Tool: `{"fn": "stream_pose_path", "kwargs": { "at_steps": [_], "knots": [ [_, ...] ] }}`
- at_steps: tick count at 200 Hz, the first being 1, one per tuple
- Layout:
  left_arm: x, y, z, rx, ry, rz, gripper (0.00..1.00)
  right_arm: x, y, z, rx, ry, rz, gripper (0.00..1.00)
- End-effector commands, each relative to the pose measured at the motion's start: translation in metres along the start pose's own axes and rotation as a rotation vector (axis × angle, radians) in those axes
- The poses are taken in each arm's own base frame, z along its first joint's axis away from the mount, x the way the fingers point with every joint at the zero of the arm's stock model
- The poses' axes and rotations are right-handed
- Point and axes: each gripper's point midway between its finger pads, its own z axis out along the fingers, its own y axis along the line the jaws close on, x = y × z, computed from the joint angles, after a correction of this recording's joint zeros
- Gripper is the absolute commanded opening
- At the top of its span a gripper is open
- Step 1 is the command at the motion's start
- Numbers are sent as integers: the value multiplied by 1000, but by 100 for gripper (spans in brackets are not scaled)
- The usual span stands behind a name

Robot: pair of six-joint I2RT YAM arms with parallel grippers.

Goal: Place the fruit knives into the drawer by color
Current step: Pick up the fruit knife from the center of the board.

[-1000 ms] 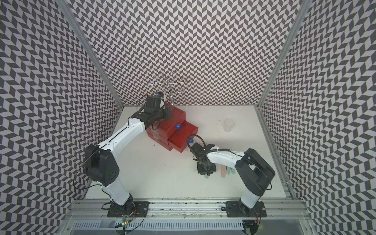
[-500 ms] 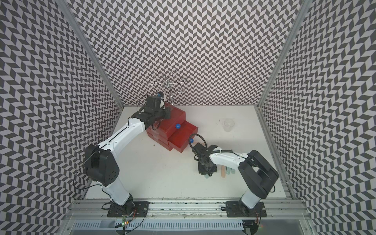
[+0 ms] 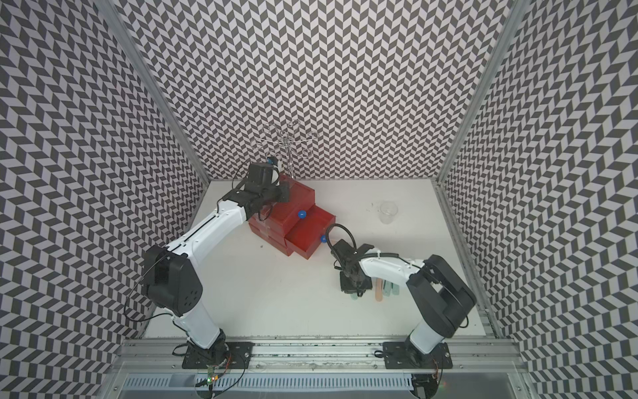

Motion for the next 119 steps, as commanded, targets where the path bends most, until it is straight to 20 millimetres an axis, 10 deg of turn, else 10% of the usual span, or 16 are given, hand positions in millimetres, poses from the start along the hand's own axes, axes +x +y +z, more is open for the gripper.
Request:
{"fn": "stream_pose_path", "kwargs": {
  "at_steps": [1, 119],
  "knots": [
    [120, 32, 25, -115, 407, 21, 0, -5, -10, -5, 39, -28, 1, 18],
    [121, 33, 25, -118, 410, 22, 0, -31, -3, -45, 33, -114, -10, 18]
  ]
}}
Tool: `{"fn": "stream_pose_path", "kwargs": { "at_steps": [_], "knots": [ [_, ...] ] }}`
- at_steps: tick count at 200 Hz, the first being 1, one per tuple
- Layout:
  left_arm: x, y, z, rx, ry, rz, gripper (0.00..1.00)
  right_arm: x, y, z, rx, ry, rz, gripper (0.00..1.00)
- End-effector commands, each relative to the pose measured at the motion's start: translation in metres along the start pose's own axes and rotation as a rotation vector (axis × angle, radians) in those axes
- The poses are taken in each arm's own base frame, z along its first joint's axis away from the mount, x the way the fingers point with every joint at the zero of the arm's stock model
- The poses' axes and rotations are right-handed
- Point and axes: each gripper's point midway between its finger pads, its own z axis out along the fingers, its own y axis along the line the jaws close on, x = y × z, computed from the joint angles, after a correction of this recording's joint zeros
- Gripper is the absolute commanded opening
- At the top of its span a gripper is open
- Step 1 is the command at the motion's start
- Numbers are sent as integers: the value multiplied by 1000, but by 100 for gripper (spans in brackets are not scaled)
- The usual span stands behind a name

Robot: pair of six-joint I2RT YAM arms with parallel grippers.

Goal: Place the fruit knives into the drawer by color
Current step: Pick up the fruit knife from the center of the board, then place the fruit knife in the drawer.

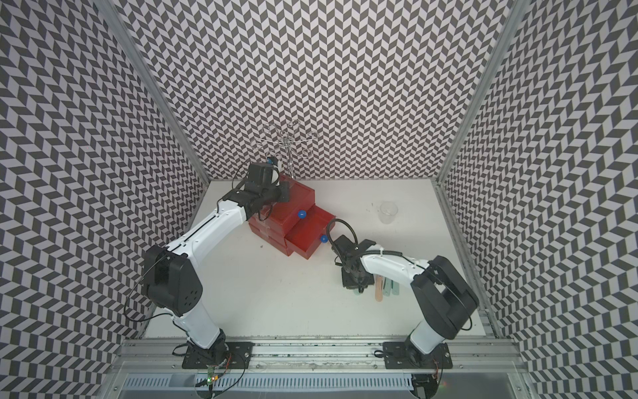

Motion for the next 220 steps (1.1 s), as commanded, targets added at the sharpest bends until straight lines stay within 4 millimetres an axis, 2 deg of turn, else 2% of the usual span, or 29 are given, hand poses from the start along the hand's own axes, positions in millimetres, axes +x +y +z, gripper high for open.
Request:
{"fn": "stream_pose_path", "kwargs": {
  "at_steps": [1, 31, 91, 130, 165, 220],
  "knots": [
    [121, 33, 25, -118, 410, 22, 0, -18, 2, -24, -6, -72, -3, 18],
    [121, 33, 25, -118, 409, 22, 0, -36, 10, -46, -18, -118, -16, 18],
    [121, 34, 25, -123, 409, 22, 0, -80, 35, -103, -76, -242, -42, 18],
    [120, 34, 25, -122, 408, 22, 0, -107, 60, -138, -178, -340, -72, 18],
    [121, 34, 25, -125, 409, 24, 0, -127, 84, -148, -259, -395, -108, 18],
    [121, 35, 26, -129, 409, 24, 0, -150, 116, -151, -379, -428, -124, 17]
  ]
}}
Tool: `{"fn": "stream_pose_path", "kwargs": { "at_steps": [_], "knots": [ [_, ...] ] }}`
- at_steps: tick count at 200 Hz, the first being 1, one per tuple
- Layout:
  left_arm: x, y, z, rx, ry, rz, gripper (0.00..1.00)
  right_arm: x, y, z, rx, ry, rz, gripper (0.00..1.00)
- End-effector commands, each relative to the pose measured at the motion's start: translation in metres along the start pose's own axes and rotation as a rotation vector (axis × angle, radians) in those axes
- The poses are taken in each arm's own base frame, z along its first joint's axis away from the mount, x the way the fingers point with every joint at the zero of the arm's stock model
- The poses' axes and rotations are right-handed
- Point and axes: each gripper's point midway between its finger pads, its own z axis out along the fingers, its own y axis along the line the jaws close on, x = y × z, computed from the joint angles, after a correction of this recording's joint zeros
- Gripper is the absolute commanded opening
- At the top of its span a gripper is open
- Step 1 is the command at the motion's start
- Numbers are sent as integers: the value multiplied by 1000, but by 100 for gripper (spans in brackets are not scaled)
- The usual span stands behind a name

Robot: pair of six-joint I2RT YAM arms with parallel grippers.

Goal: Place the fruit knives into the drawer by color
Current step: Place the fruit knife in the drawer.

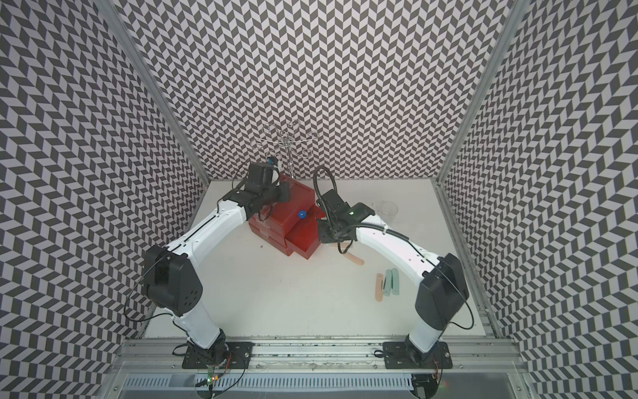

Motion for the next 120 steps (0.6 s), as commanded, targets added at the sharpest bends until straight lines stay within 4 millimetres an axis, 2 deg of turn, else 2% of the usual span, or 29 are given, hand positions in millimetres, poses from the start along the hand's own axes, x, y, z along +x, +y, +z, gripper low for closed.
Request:
{"fn": "stream_pose_path", "kwargs": {
  "at_steps": [1, 67, 120],
  "knots": [
    [121, 34, 26, -124, 409, 24, 0, -28, 21, -2, -95, -75, -5, 17],
    [121, 34, 26, -125, 411, 25, 0, -48, 39, -1, -235, -114, 48, 17],
    [122, 35, 26, -126, 413, 25, 0, -48, 42, 17, -277, -81, 78, 17]
  ]
}}
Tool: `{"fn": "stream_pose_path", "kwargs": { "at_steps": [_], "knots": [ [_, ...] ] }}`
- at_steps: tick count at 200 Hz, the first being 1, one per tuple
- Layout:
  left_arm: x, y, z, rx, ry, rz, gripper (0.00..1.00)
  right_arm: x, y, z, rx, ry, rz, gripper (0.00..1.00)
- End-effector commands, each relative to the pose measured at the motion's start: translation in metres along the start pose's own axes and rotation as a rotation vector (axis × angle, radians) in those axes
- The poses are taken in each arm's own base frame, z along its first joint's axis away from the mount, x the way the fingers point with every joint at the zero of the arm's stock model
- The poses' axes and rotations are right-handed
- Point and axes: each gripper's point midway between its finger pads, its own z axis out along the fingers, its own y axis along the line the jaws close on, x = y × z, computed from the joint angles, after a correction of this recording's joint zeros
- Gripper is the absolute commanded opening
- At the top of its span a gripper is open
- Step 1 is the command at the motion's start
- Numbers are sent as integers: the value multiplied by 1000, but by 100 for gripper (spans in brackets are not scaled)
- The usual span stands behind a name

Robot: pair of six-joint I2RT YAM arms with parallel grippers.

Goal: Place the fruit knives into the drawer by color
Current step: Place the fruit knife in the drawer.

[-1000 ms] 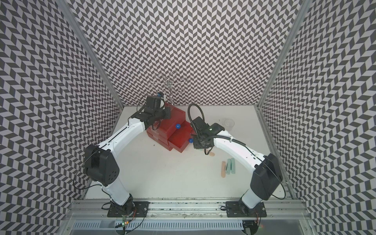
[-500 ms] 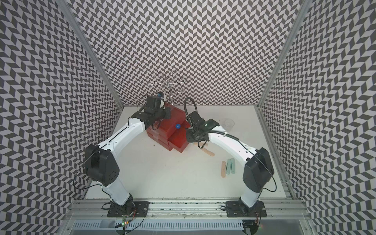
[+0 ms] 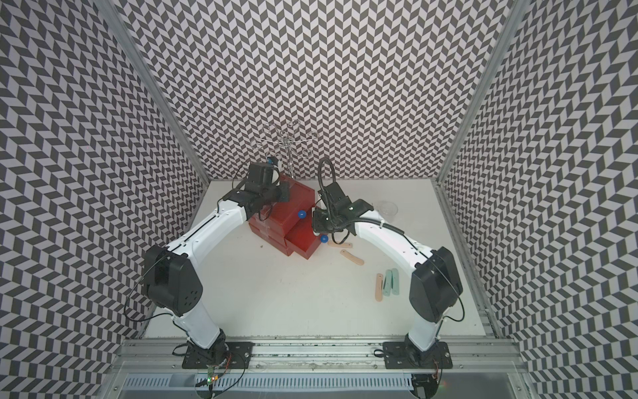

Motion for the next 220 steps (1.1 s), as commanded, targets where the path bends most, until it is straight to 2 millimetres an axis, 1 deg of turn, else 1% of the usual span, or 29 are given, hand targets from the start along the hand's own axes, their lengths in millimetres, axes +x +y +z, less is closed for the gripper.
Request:
{"fn": "stream_pose_path", "kwargs": {
  "at_steps": [1, 38, 108, 220],
  "knots": [
    [122, 35, 26, -124, 414, 24, 0, -12, 10, 9, -58, -25, 13, 17],
    [122, 35, 26, -124, 413, 24, 0, -10, 10, 18, -65, -10, 20, 17],
    [122, 35, 27, -125, 414, 25, 0, -3, 3, 30, -55, 16, 34, 17],
    [123, 36, 27, -126, 416, 26, 0, 6, -4, 38, -35, 44, 35, 18]
  ]
}}
